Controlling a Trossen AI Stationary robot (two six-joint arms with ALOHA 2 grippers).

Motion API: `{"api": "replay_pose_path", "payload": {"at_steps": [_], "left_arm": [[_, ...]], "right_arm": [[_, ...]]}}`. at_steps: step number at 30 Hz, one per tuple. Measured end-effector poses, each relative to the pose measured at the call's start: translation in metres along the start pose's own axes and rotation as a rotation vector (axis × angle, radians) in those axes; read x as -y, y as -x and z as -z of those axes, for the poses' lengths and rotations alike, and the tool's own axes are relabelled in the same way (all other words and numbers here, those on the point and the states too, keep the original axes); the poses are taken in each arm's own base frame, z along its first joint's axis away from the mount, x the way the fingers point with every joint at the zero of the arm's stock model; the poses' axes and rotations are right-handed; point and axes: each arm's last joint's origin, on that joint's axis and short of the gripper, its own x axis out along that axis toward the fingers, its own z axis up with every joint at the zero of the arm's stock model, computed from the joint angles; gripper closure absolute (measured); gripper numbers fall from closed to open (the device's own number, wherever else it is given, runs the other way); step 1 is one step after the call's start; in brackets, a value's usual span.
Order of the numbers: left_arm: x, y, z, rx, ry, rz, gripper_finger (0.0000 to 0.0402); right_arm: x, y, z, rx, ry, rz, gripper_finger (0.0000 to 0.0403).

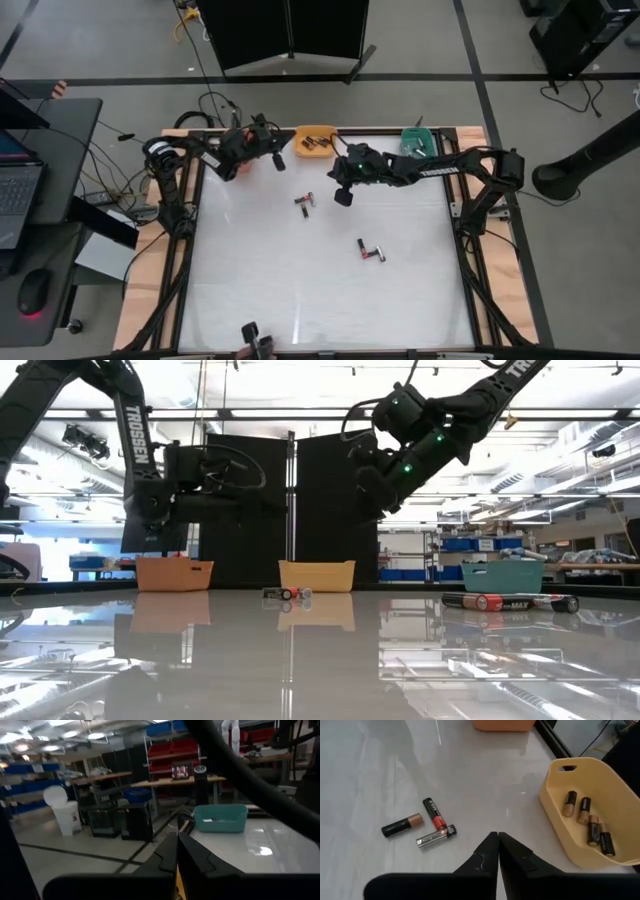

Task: Sort batteries
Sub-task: Put the red battery into the orange bin

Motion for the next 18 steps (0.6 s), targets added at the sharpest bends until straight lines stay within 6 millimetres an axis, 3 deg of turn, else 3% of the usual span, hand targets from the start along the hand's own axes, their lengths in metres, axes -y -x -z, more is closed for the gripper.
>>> {"api": "replay_pose_path", "payload": {"at_steps": [8,13,18], "left_arm": [[-0.004,-0.01,-0.001,-0.04,0.015,0.07,0.0383],[-0.004,-0.01,-0.001,-0.041,0.012,0.074,0.0383],[-0.001,-0.011,-0.006,0.004,0.006,0.108,0.0383]], "right_arm": [[-0.013,0.017,-0.015,-0.199,-0.091,-0.046,0.0344],[-0.042,0.036,-0.019,-0.394,-0.027,-0.114,0.0305],[-0.076,0.053,-0.007,-0.571,0.045,-0.202,0.0263]]}}
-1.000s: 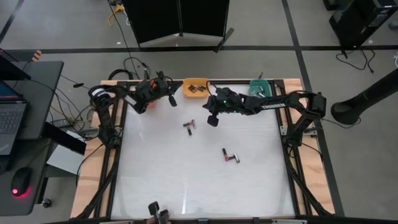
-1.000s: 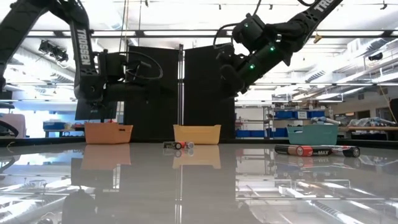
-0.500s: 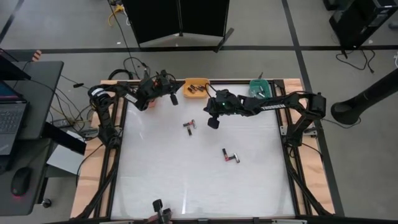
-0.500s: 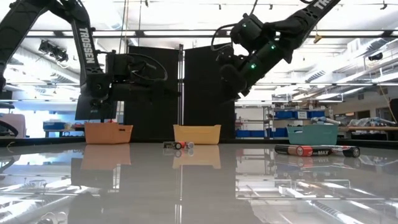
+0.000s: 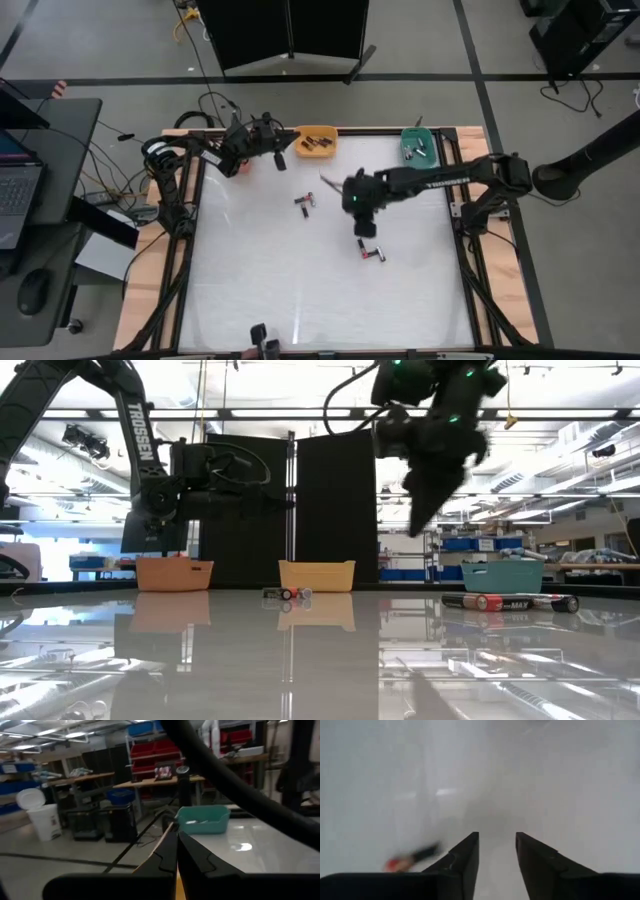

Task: Sort batteries
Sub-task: Put the red battery into the orange bin

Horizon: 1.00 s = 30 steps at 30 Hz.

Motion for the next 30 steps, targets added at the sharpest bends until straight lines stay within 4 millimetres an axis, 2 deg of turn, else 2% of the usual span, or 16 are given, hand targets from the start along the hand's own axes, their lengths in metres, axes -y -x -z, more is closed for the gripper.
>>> {"api": "replay_pose_path", "payload": {"at_steps": [6,12,20,24,30], "left_arm": [[0.007,0.0,-0.012,0.042,0.023,0.072,0.0383],[0.019,0.011,-0.027,0.071,0.011,0.101,0.0383],[0.027,0.023,-0.033,0.073,0.012,0.107,0.0383],[0.028,0.024,-0.03,0.057,0.022,0.106,0.0383],[0.029,0.024,-0.03,0.057,0.022,0.11,0.0383]], "right_arm": [[-0.04,0.001,0.012,-0.092,0.076,-0.114,0.0233],[-0.066,-0.002,0.025,-0.133,0.092,-0.139,0.0235],[-0.08,-0.014,0.035,-0.106,0.066,-0.158,0.0242],[-0.082,-0.023,0.047,-0.131,0.062,-0.133,0.0245],[-0.087,-0.03,0.052,-0.092,0.068,-0.137,0.0246]]}}
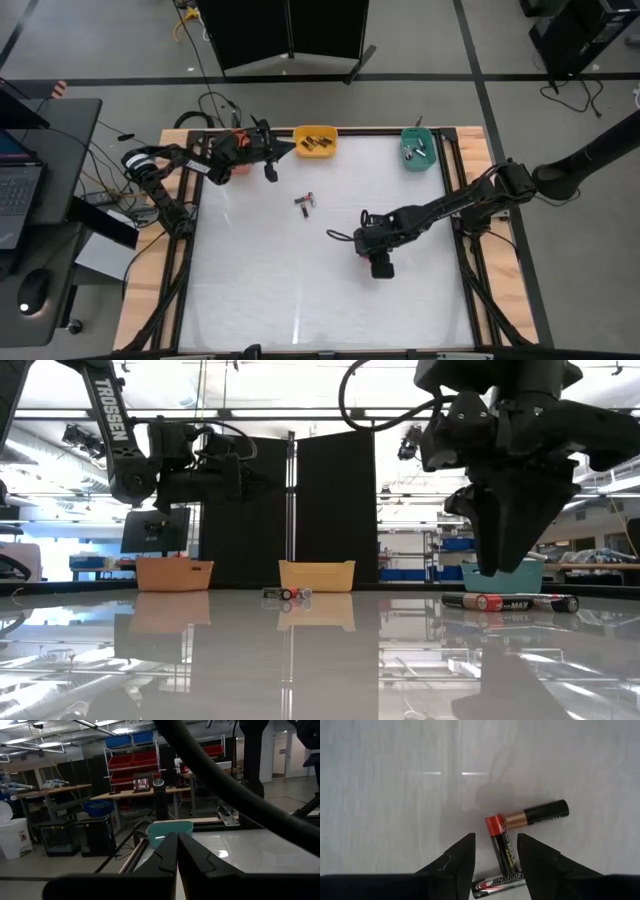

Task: Sort batteries
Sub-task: Put the red battery into the orange bin

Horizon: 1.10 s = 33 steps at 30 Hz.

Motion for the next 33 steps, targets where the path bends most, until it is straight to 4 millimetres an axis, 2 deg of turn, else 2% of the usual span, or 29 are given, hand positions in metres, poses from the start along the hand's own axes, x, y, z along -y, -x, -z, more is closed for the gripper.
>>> {"api": "replay_pose_path", "payload": {"at_steps": [11,18,24,33], "left_arm": [[0.0,0.0,0.0,0.002,-0.003,-0.002,0.0383],[0.0,0.0,0.0,0.003,-0.005,-0.001,0.0383],[0.0,0.0,0.0,0.002,-0.004,0.001,0.0383],[0.001,-0.001,0.0,0.004,-0.007,0.004,0.0383]], "right_arm": [[0.0,-0.002,0.003,-0.002,0.008,0.032,0.0257],[-0.002,-0.019,0.004,-0.054,0.031,0.047,0.0258],[-0.003,-0.02,0.006,-0.076,0.034,0.053,0.026],[-0.003,-0.02,0.007,-0.088,0.06,0.064,0.0285]]}}
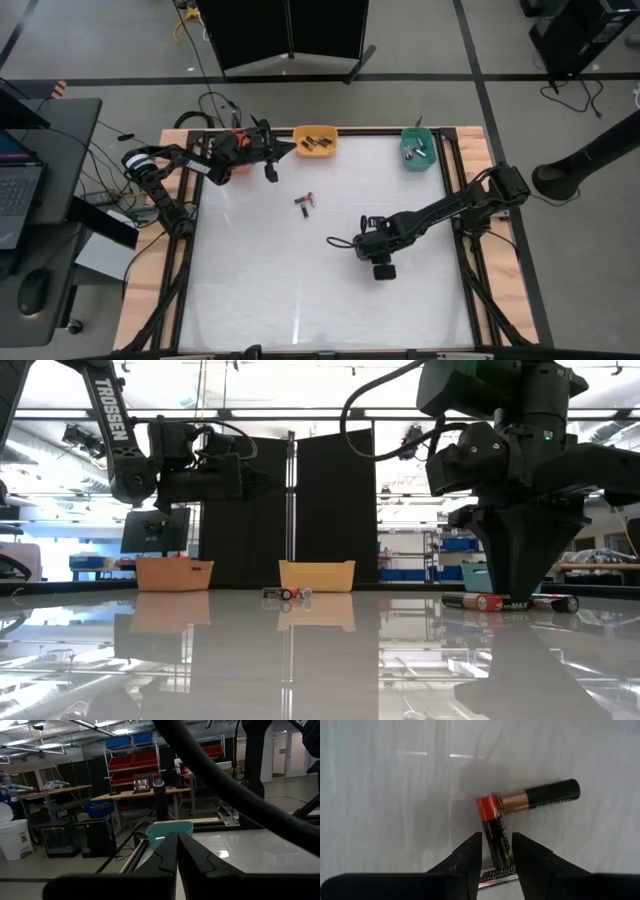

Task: Sort batteries
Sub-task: Put the red battery into the orange bin

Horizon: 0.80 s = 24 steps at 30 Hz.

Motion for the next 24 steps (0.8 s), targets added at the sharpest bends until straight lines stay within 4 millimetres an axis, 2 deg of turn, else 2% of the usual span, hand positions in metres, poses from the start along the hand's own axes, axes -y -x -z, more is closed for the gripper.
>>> {"api": "replay_pose_path", "payload": {"at_steps": [15,24], "left_arm": [[0.0,0.0,0.0,0.0,0.0,0.0,0.0383],[0.0,0.0,0.0,0.0,0.0,0.0,0.0383]], "right_arm": [[0.0019,-0.0075,0.0077,-0.014,0.044,0.007,0.0292],[0.0026,-0.0076,0.0071,-0.003,0.079,0.026,0.0336]]}}
